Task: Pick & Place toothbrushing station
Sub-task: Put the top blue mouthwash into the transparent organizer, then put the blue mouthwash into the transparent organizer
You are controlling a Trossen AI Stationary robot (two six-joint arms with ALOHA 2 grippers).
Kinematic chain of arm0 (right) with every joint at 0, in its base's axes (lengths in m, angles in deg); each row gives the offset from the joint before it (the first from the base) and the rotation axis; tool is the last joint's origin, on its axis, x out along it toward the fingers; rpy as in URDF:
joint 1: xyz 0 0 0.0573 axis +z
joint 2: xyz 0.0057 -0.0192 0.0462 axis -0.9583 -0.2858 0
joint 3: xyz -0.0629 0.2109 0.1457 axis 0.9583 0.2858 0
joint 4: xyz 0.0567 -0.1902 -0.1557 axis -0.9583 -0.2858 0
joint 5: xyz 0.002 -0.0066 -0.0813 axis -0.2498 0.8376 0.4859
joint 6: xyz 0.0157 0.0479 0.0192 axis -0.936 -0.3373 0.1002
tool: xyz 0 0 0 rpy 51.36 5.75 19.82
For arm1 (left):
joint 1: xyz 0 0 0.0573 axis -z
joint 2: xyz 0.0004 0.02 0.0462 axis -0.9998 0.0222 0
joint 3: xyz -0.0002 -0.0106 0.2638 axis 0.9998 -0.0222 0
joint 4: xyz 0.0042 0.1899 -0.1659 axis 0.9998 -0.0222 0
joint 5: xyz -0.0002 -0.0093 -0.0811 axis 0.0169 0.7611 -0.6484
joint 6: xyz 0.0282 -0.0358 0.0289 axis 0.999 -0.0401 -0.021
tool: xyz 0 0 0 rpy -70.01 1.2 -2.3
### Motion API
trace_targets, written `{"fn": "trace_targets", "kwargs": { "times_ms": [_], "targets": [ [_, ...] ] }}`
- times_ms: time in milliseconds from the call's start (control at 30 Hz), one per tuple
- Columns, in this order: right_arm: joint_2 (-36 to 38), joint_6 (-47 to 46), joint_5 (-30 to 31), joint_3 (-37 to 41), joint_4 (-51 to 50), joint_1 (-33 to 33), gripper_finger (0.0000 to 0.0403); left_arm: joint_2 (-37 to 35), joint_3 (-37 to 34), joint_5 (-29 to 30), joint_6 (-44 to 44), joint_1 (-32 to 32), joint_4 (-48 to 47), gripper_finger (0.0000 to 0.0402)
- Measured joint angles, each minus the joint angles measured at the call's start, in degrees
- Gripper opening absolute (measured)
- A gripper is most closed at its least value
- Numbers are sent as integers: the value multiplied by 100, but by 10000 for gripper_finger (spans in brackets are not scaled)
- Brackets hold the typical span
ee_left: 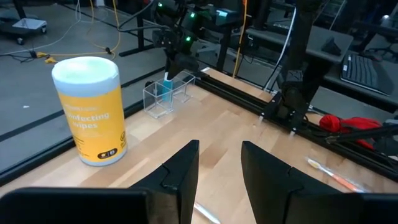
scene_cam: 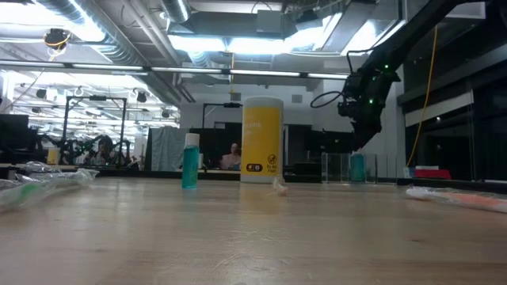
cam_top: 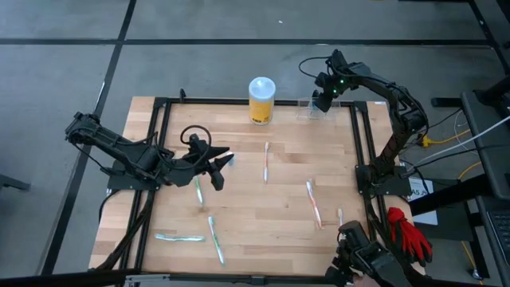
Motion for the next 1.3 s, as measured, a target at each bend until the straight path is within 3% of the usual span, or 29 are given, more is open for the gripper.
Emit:
{"fn": "trace_targets", "kwargs": {
  "times_ms": [1300],
  "targets": [
    [-89,-473,-223,-8,444,10,134,0,0,-254,-50,1,-9,115]
  ]
}}
